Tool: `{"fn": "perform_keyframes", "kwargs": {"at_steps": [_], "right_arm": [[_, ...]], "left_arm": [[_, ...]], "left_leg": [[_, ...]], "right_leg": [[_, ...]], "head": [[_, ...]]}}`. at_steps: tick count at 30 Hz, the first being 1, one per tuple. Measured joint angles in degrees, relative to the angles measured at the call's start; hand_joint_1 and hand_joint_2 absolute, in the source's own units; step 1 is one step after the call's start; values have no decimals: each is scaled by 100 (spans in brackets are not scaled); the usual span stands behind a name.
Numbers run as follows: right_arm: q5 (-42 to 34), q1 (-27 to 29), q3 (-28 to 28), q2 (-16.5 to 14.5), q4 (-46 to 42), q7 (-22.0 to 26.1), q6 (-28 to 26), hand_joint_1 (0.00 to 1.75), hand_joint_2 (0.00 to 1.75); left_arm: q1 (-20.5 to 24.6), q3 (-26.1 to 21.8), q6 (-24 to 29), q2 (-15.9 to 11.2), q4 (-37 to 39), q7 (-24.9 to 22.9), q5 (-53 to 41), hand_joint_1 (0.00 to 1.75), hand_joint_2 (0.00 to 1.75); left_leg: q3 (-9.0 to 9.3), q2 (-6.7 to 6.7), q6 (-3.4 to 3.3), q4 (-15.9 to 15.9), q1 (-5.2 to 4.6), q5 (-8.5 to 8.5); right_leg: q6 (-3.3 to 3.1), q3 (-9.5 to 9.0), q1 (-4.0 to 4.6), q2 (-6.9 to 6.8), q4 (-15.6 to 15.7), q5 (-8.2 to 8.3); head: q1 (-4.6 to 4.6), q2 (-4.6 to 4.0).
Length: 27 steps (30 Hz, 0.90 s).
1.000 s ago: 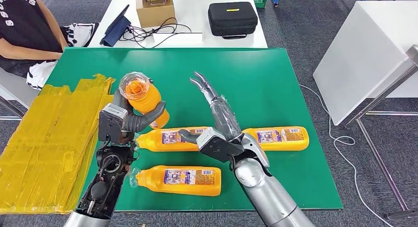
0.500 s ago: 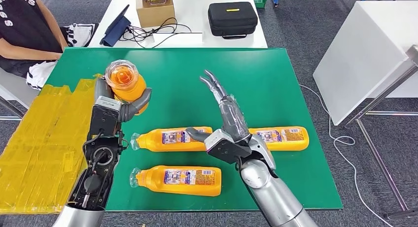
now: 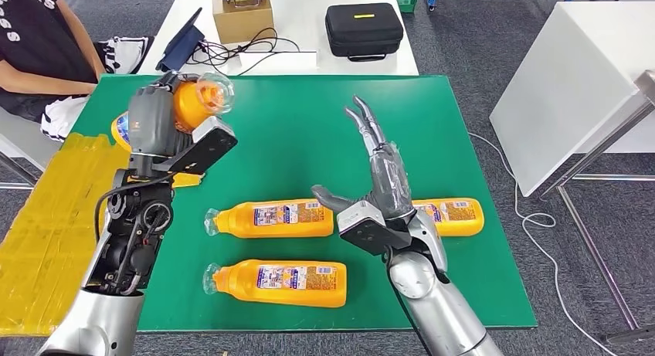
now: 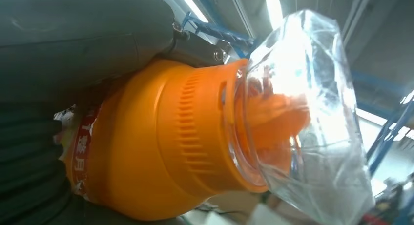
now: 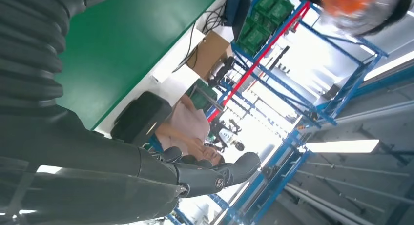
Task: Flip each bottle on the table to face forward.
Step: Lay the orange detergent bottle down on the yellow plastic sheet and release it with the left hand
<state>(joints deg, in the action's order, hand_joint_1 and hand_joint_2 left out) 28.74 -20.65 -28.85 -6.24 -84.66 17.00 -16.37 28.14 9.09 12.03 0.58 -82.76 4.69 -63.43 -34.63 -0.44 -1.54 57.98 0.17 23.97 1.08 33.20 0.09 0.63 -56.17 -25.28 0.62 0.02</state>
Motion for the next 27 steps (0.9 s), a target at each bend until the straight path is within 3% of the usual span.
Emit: {"fn": "perform_keyframes", "kwargs": {"at_steps": [4,13,19,27], "right_arm": [[23,50,121,15,-131,-21,2,0,175],[254,215,314,15,-438,-185,17,0,175],[316,233,433,12,-503,-205,97,0,175],[332,234,474,3,-518,-206,119,0,175]], "left_arm": [[351,79,-409,-78,696,-294,-666,175,175],[1169,94,-920,-152,2373,-754,-904,175,175],[1339,93,-1000,-224,3133,-910,-1049,175,175],[1429,76,-1030,-262,3576,-1073,-1133,175,175]], "left_leg": [[0,-3,-2,1,0,-3],[-2,-1,-2,1,0,-3],[-2,-1,-2,1,1,-3],[-3,-2,-2,1,0,-3]], "right_leg": [[1,0,-1,-1,0,1],[1,0,0,0,-3,2],[1,0,0,0,-3,1],[1,-1,0,-1,-3,1]], "head": [[-1,0],[-1,0],[-1,0],[-1,0]]}}
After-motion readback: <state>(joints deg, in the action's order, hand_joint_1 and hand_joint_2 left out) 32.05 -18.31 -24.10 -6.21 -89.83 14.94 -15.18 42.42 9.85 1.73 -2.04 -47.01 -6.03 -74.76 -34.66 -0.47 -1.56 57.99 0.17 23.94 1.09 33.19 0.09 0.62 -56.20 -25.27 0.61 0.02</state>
